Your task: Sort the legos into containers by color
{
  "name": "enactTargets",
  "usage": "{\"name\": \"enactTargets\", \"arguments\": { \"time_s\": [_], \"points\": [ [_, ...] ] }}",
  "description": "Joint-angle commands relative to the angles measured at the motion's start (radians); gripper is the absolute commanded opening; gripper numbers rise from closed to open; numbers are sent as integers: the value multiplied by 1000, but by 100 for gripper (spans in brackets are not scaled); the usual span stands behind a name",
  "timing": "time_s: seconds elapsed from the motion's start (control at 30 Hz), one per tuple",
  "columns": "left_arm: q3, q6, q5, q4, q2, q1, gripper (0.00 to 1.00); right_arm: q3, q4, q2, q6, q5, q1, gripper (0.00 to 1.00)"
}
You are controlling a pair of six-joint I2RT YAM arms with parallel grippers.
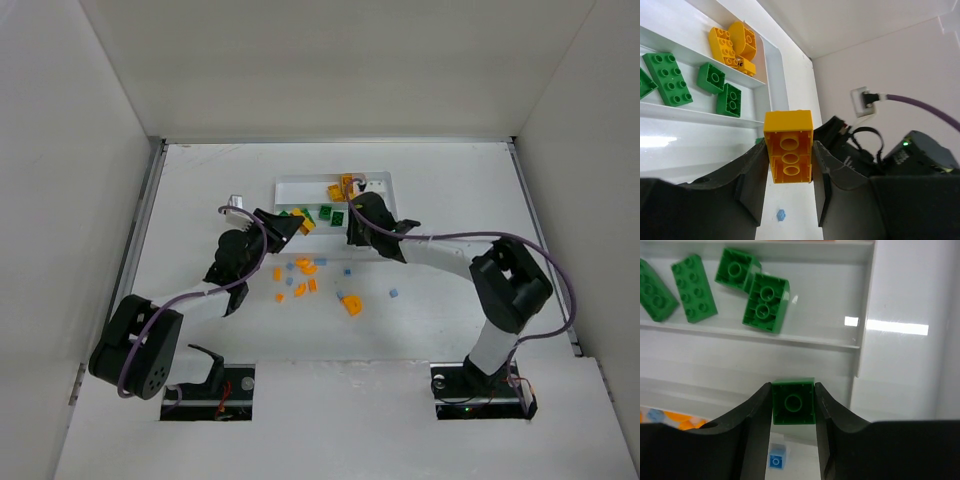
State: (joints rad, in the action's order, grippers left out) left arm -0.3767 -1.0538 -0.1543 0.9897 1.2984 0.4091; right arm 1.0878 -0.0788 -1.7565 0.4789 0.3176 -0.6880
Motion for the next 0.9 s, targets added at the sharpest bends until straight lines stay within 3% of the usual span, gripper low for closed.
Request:
{"name": "enactTargets", "arguments": {
  "time_s": [0.0, 0.2, 0.37, 0.47, 0.6, 0.77, 0.87],
  "points": [
    [4, 17, -14, 53, -16, -3, 22, 61, 33, 69, 13, 6, 32, 29],
    [-17, 17, -14, 56, 1, -5, 22, 152, 39, -44, 17, -31, 86, 34],
    [-51, 26, -10, 46, 6, -8, 22, 170, 99, -67, 41, -47, 114, 59],
    [-79, 31, 4, 44, 28, -6, 22, 132, 138, -6, 62, -63, 121, 64],
    [-122, 51, 31, 46, 87, 1, 22, 23, 174, 121, 75, -48, 117, 61],
    [-224, 78, 74, -9, 197, 3, 21, -196, 243, 305, 147, -23, 117, 36],
    [-312, 84, 116, -100, 272, 3, 20, -319, 281, 393, 168, -17, 117, 33]
  ]
}}
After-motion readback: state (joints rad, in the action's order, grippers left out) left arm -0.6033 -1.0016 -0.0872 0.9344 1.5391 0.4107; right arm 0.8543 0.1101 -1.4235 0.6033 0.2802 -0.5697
